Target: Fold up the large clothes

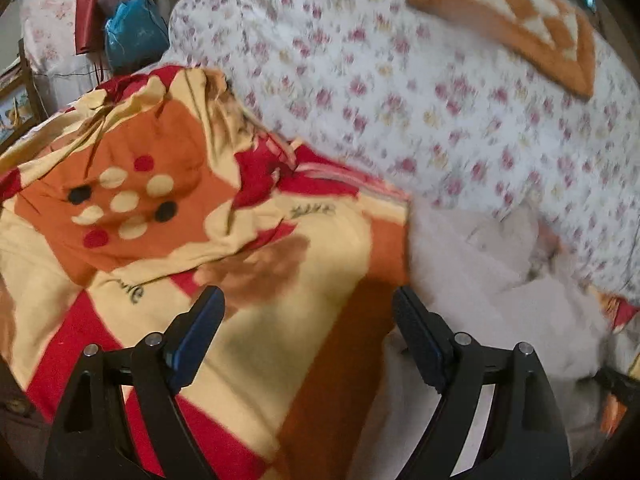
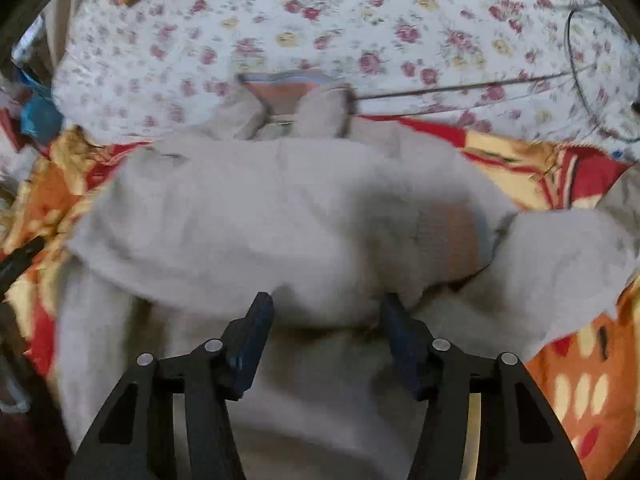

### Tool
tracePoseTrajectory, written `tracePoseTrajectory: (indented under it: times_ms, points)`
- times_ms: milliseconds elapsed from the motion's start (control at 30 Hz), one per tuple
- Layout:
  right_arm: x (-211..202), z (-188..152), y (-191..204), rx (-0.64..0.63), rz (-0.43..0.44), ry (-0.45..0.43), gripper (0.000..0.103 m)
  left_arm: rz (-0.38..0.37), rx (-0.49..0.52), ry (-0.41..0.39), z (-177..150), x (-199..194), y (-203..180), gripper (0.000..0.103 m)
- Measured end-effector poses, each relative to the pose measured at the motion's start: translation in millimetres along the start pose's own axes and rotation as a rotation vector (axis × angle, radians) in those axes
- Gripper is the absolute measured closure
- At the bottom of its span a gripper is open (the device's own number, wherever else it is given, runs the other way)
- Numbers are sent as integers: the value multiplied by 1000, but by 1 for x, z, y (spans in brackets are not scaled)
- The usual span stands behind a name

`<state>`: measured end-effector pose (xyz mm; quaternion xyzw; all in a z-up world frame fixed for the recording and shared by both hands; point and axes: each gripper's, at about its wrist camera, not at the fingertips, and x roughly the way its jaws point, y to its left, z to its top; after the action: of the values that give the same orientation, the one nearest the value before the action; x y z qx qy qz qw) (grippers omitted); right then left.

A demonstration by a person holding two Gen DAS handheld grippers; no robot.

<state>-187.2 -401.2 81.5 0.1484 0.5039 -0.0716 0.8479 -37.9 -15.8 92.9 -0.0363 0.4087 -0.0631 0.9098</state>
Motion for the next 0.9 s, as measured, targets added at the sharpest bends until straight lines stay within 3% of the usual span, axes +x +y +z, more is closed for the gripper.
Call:
tracePoseTrajectory:
  times_ms: [100,233,300,400,500,567,700,833,900]
  points:
    - [-25,5,2,17,29,-94,35,-93,-13,50,2,12,-16,17]
    - [-28,18,-8,19,-123,-204,29,-150,57,88,-5,29,-51,17]
    - [-12,20,-13,20,-147,-201,29,-139,103,112,-11,38,-63,17]
    - [25,19,-22,1,-185,-130,30,-47,160,190,-23,65,-69,17]
    - [42,16,-28,-12,-215,-82,30,-73,105,244,-27,76,-58,17]
    - [30,14,-25,-10,-204,-103,29,-116,59,262,-25,72,-50,17]
    - [-8,2,-19,21,-126,-151,28,-189,60,273,-29,38,-31,17]
    - [-35,-11,-18,61,-62,-144,25,-246,117,287,-42,9,-25,17]
    - [-46,-16,-18,86,-42,-158,23,-238,173,281,-54,4,-30,17]
